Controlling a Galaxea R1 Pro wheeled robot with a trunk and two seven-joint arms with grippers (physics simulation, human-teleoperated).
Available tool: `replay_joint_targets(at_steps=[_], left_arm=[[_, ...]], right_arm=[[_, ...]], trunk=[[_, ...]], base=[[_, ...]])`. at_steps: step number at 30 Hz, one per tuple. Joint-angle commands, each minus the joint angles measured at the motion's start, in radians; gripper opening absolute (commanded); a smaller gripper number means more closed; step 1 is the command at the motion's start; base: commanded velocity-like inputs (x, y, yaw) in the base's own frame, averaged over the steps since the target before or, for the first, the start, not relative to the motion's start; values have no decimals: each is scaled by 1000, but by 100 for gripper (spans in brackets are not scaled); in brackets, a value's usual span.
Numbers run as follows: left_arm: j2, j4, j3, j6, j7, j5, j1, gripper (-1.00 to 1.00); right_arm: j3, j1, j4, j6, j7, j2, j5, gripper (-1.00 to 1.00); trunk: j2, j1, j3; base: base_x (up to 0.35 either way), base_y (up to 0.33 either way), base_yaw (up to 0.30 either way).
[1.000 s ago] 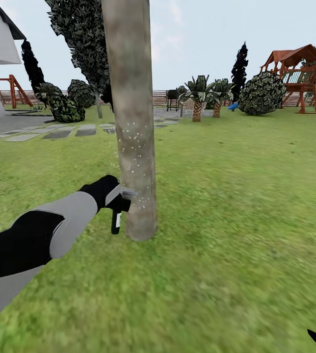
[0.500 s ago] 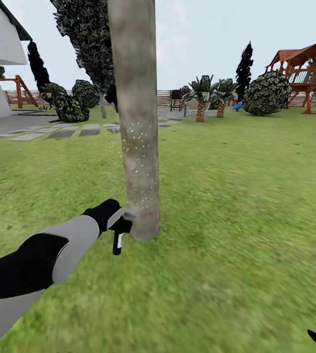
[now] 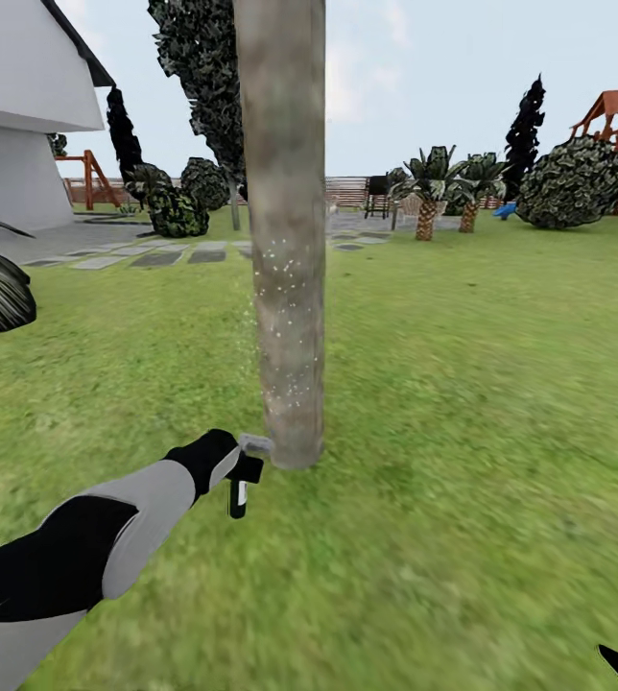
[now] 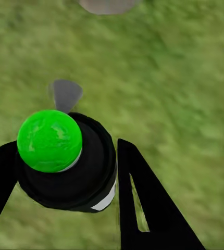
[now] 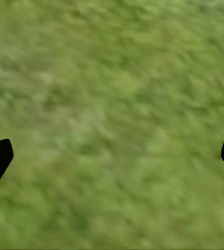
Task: In the garden, pick up the pesticide atomizer on the floor and spray pesticide onto both trees until each tree trunk is fully covered.
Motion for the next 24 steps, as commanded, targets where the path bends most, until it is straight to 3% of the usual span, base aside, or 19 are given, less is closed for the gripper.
replay_joint_targets(at_steps=[1,15,24], left_arm=[[0,0,-1,-1,0,2,0,-100],[-2,-1,-2,-2,0,7,0,-100],[-4,-1,-2,-4,0,25,1,-100]], right_arm=[[0,0,0,0,0,0,0,100],[2,0,0,0,7,3,0,100],[2,0,-1,1,7,3,-1,100]], trunk=[[0,0,0],[0,0,0],[0,0,0]], base=[[0,-324,20],[0,-326,4],[23,-326,221]])
